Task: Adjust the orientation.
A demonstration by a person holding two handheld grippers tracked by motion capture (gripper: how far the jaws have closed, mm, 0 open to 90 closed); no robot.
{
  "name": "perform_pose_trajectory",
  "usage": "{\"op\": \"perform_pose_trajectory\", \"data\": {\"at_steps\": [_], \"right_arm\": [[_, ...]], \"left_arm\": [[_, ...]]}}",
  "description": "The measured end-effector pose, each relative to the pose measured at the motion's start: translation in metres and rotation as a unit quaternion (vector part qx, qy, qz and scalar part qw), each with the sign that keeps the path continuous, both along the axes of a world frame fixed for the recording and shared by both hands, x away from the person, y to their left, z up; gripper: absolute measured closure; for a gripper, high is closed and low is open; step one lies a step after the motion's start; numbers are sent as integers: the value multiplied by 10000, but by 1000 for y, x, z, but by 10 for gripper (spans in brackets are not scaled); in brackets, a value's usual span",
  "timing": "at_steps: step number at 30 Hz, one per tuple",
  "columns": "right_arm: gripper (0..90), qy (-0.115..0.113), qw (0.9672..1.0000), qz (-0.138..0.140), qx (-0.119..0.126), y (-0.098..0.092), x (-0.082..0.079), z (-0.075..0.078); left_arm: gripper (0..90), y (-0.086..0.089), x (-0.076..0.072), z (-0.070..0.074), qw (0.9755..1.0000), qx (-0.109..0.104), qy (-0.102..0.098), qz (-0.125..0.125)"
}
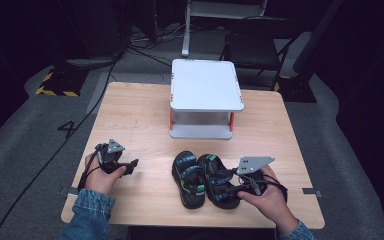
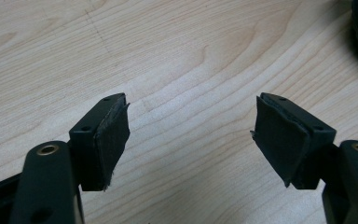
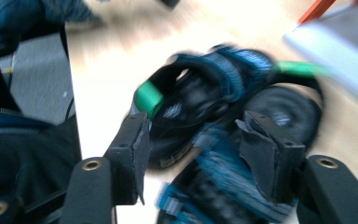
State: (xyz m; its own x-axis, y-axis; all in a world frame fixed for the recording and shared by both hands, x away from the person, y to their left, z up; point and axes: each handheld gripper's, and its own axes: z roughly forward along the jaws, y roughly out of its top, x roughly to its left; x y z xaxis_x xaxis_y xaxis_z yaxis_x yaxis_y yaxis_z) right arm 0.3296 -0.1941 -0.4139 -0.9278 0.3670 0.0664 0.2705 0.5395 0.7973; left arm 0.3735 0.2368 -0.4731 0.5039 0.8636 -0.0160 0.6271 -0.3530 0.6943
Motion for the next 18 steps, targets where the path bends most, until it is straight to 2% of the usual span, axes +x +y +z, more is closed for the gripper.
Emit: {"op": "perform_pose_trajectory", "data": {"at_steps": [2,4,6,9,15,18], "right_arm": [[422,-195,9997,-162,64,-7,2,4],[415,-270,9990,-343,137,-13,6,4],[417,-393,9970,-638,189,-18,14,5],[456,-513,9948,-850,207,-18,28,4],[506,-461,9957,-802,93,0,59,-9],[537,-466,9969,-639,11,11,69,-15]], "left_arm": [[268,0,1,0,10000,-10,-8,-8],[268,-1,1,0,10000,6,-2,-27],[267,-1,1,-1,10000,34,9,-34],[267,-1,-1,-1,10000,12,29,12],[268,2,-6,-2,10000,-19,14,32],[268,3,-8,-2,10000,23,21,33]]}}
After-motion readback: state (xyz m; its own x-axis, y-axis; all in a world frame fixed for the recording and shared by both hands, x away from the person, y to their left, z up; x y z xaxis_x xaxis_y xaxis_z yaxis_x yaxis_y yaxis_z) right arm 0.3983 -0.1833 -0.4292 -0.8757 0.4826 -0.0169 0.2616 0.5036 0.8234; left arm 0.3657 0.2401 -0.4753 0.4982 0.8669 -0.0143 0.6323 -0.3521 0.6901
